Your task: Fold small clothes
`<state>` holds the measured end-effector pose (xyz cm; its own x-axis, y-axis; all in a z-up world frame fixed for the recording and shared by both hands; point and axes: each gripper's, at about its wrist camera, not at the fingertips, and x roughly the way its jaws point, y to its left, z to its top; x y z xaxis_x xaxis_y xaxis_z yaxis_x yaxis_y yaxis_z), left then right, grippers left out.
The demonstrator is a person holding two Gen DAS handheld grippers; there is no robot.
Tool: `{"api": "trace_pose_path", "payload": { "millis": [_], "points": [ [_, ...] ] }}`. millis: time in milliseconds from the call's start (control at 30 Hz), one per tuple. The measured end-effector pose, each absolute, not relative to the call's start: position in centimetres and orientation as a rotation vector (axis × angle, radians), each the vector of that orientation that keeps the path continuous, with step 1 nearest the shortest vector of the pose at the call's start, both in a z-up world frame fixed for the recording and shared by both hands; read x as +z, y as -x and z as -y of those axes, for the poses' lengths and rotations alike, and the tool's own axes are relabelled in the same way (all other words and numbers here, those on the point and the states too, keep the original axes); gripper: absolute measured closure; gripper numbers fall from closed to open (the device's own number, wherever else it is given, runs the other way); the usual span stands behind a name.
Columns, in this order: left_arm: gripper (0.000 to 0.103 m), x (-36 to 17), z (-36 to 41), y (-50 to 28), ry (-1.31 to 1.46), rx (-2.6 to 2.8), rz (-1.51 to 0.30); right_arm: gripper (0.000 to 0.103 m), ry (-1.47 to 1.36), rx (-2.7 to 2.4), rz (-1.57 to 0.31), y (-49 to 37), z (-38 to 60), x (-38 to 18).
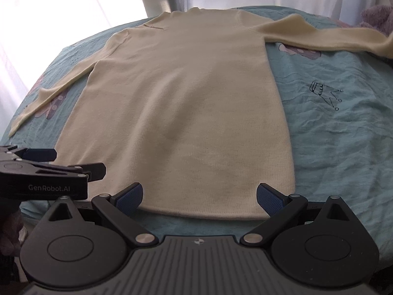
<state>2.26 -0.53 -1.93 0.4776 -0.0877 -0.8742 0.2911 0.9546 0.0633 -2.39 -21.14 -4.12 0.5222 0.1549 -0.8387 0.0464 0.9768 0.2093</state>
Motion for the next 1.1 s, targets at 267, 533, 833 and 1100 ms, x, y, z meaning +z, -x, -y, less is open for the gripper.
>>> {"api": "trace_pose_path", "payload": {
  "millis": [267,533,833,1100],
  "points": [
    [0.000,-0.6,-0.5,-5.3,-0.118,-0.235,-0.972,0.011,-0.469,-0.179,-0.889,-1.9,30.3,-2.3],
    [0.000,-3.3,1.8,-10.0,-0.083,-0.165,-1.010,0.059,-0.739,-0.430,-0.616,-7.3,47.7,-2.3],
    [0.000,-3.7,4.8,-11.1,-0.034,-0.200,-1.055,0.067,-1.137,-0.567,-0.382,-10.8,62.2,-9.5],
    [0.000,-3.5,4.7,-11.8,0.091,-0.217,-1.068,0.050,-1.294,-0.396,-0.235,-11.4,64.3,-12.2]
  ]
}}
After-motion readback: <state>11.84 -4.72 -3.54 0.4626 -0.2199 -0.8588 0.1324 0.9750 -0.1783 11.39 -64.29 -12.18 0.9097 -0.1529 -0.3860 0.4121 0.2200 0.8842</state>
